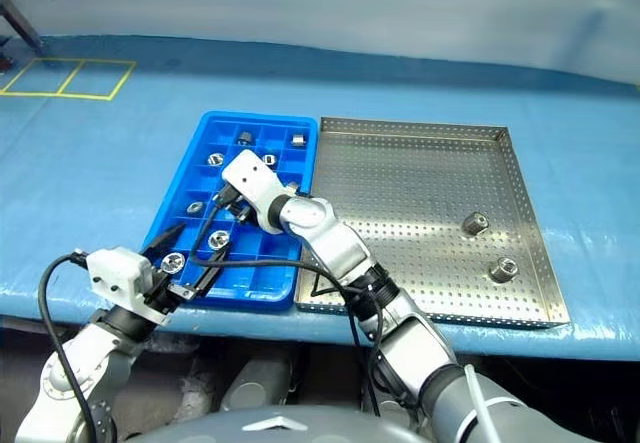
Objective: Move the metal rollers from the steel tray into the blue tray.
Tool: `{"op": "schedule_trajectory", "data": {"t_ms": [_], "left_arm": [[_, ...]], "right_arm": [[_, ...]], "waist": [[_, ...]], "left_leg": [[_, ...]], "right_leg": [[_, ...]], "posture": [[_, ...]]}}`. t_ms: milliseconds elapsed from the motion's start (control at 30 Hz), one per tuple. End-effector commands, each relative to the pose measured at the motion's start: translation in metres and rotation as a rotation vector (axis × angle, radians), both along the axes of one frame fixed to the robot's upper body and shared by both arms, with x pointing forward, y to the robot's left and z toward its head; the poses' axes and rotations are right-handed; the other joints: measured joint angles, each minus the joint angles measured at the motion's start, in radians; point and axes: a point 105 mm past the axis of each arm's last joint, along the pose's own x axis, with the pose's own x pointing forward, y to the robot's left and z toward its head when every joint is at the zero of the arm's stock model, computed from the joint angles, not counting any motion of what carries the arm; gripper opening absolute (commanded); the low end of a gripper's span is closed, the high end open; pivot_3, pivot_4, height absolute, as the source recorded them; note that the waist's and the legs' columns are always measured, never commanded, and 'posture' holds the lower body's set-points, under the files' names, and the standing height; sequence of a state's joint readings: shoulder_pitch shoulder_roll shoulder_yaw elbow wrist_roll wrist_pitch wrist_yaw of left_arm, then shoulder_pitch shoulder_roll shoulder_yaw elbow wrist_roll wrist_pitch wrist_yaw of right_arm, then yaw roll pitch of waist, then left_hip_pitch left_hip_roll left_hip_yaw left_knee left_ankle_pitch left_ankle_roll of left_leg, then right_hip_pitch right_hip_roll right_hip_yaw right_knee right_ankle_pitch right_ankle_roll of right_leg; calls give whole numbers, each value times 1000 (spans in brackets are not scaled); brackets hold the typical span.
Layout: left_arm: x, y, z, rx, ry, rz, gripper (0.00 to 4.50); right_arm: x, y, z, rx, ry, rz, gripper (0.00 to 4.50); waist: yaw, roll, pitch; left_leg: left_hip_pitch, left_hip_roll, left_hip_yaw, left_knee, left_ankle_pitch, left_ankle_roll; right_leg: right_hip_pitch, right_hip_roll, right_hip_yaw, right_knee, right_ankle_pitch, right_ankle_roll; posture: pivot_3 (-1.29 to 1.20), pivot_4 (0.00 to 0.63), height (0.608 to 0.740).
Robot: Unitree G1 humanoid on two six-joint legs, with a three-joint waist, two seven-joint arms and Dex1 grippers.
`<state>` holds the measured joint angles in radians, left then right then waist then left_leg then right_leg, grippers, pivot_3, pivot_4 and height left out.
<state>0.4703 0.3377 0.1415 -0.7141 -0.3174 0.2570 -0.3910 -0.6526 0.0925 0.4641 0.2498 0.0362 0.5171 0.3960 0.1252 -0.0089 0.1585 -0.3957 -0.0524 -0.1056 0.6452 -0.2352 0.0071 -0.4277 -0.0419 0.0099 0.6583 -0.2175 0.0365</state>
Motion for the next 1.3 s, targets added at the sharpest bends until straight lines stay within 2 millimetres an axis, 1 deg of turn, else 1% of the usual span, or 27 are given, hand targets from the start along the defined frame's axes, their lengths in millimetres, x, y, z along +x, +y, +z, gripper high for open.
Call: {"op": "schedule_trajectory", "data": {"t_ms": [33,167,367,433,500,533,567,633,700,733,767,833,900,933,1000,1067,1133,1167,1233,1300], "left_arm": [[-1,-5,16,5,-57,-11,4334],[1,-7,14,1,-51,-25,4334],[6,-10,14,0,-46,-48,4334],[7,-11,14,1,-45,-57,4334],[9,-11,14,3,-41,-67,4334],[9,-12,14,4,-40,-73,4334],[9,-13,14,5,-39,-79,4334],[10,-14,14,7,-39,-91,4334],[13,-15,15,5,-43,-107,4334],[15,-16,16,6,-45,-115,4334],[16,-18,16,4,-45,-129,4334],[20,-22,16,2,-48,-158,4334],[25,-27,16,-5,-49,-184,4334],[27,-29,16,-8,-50,-198,4334],[31,-34,16,-13,-49,-228,4334],[33,-37,15,-16,-48,-246,4334],[37,-41,15,-18,-46,-272,4334],[38,-42,14,-18,-45,-283,4334],[43,-45,14,-21,-46,-303,4334],[46,-48,14,-20,-46,-322,4334]], "right_arm": [[6,1,10,19,-37,-5,1701],[9,-8,2,-1,-28,-23,1701],[6,-20,-6,-23,-8,-32,1701],[3,-23,-14,-51,22,-21,1701],[-3,-22,-23,-85,38,2,2425],[-5,-22,-26,-101,39,8,2684],[-6,-22,-27,-113,28,10,3007],[-5,-24,-22,-98,7,-19,3625],[3,-35,-6,-31,-16,-95,3625],[7,-43,2,3,-22,-140,3625],[13,-55,9,18,-28,-206,3625],[25,-86,20,1,-72,-366,3625],[30,-123,29,4,-95,-507,3625],[30,-143,30,-3,-87,-572,3625],[27,-184,30,-41,-95,-720,3625],[22,-211,30,-58,-98,-824,3625],[13,-246,28,-95,-97,-962,3625],[8,-261,28,-114,-98,-1015,3625],[-1,-283,25,-122,-85,-1113,3625],[-6,-296,19,-126,-47,-1175,3625]], "waist": [[8,0,0],[16,0,0],[14,0,0],[13,0,0],[12,0,0],[11,0,0],[10,0,0],[10,0,0],[10,0,0],[9,0,0],[8,0,0],[7,1,0],[1,1,0],[-2,1,0],[-13,1,0],[-34,1,0],[-59,1,0],[-73,1,1],[-96,2,1],[-118,2,1]], "left_leg": [[0,0,0,0,0,0],[0,0,0,0,0,0],[0,0,0,-1,0,0],[0,0,0,-1,0,0],[0,1,0,-1,0,-1],[0,0,0,-1,0,-1],[0,0,0,-1,0,0],[0,0,0,-1,0,0],[0,0,0,-1,0,-1],[0,0,0,-1,0,-1],[0,0,0,-1,0,-1],[0,0,0,0,0,-1],[-1,0,0,1,0,-1],[-1,-1,0,1,0,-1],[-1,-1,1,0,0,0],[-2,-1,1,0,0,0],[-2,0,2,-1,-1,0],[-2,1,3,-1,-1,0],[-2,2,3,-1,-2,0],[-2,3,4,-1,-2,0]], "right_leg": [[0,0,0,0,0,0],[0,0,0,0,0,0],[0,0,0,0,0,-1],[0,0,0,0,0,-1],[0,0,0,0,0,-1],[0,0,0,0,0,-1],[0,0,0,-1,-1,-1],[0,0,0,-1,-1,-1],[0,0,0,-1,-1,-1],[0,0,0,-1,-1,-1],[0,0,0,-1,-1,-1],[0,0,0,-1,-1,-1],[0,0,0,-1,0,0],[1,-1,0,-1,0,0],[1,-1,0,-2,0,0],[1,-2,0,-2,0,-1],[0,-3,0,-2,0,-1],[0,-4,1,-2,1,-2],[-1,-4,1,-2,1,-2],[-1,-3,1,-2,1,0]], "posture": [[376,150,740],[350,150,740],[330,150,740],[318,150,740],[311,150,740],[308,150,740],[297,150,740],[279,150,740],[249,150,740],[231,150,740],[224,150,740],[196,150,740],[171,150,740],[148,150,740],[122,150,740],[74,150,740],[47,150,740],[26,150,740],[8,150,740],[-14,150,740]]}}
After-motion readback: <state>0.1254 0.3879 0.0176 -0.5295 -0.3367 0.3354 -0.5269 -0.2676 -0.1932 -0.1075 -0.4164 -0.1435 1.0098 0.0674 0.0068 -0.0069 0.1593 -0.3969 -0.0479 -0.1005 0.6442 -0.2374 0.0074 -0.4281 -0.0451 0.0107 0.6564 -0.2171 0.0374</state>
